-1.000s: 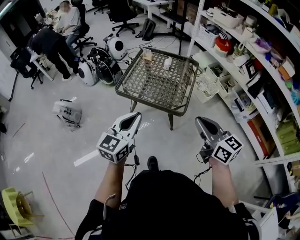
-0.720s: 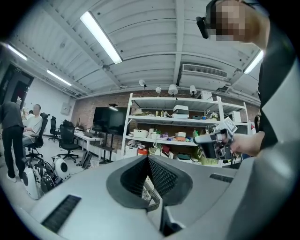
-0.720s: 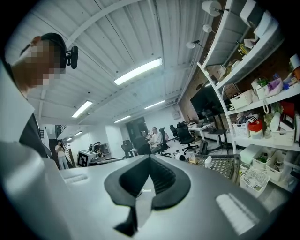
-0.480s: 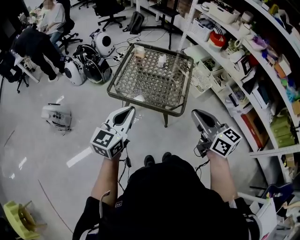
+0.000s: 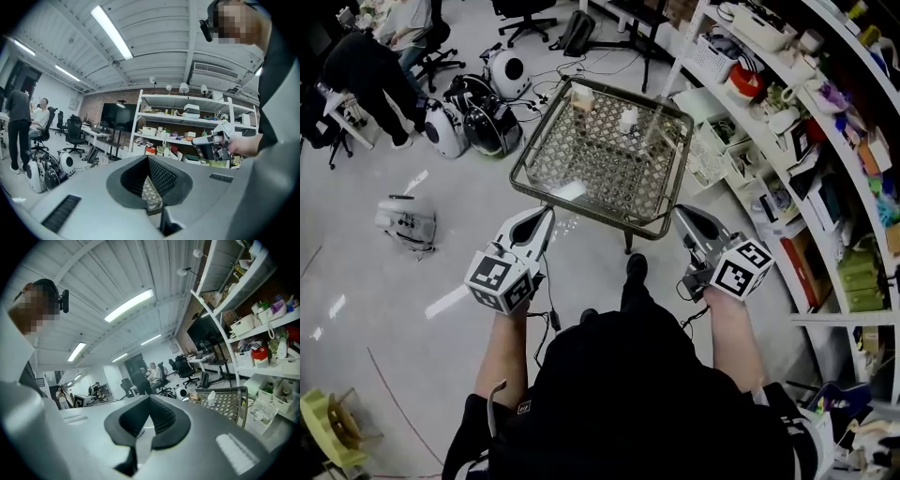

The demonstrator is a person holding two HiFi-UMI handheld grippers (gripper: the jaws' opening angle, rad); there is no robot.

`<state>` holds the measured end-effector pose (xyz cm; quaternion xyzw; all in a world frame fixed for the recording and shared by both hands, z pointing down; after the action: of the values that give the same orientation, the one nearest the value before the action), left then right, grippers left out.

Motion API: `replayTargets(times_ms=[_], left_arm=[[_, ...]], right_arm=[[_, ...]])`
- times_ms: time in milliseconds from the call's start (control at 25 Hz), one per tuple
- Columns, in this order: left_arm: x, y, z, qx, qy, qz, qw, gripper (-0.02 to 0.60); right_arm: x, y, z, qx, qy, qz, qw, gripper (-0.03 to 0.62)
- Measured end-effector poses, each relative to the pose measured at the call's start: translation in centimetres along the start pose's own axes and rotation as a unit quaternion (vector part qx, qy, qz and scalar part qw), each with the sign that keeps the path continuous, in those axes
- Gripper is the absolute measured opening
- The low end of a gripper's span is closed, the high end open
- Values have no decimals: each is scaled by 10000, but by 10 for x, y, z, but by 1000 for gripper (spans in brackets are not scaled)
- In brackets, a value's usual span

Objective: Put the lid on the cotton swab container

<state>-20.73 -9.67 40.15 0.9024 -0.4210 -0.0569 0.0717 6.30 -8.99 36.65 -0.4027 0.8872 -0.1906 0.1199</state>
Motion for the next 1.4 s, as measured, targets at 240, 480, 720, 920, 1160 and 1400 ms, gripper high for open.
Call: replayTargets(times_ms=[240,480,720,920,1160,1400], left_arm=[[35,19,-7,-18,183,181,9997,5],[108,19,-11,58,399,289,9988,5],[187,19,-6,107,525,438,9976,5],[233,9,-4,175,600,507,9968,5],[257,19,-13,116,732,547,9957,5],[269,43,-15,220,812,491,9952,5]], right_arm=[[55,-34,3,495,30,368,9981,11],[77,-96,24,548,61,652,9963,11],[88,-176,50,938,61,713,9930,11],[91,-219,63,1124,80,850,9900,11],[98,-244,63,1304,118,861,9876,11],[120,-255,61,1319,180,713,9885,11]])
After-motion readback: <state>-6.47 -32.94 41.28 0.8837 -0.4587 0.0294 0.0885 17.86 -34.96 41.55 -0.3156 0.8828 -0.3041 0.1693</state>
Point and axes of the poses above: the fingertips, and each gripper's own axes: x forward along the fingers, y to its left, z out of its top, the point moved 3 cm from there along -x, backward along the fingers, and after that the axes turned 10 degrees about -y, right-handed, at the moved point
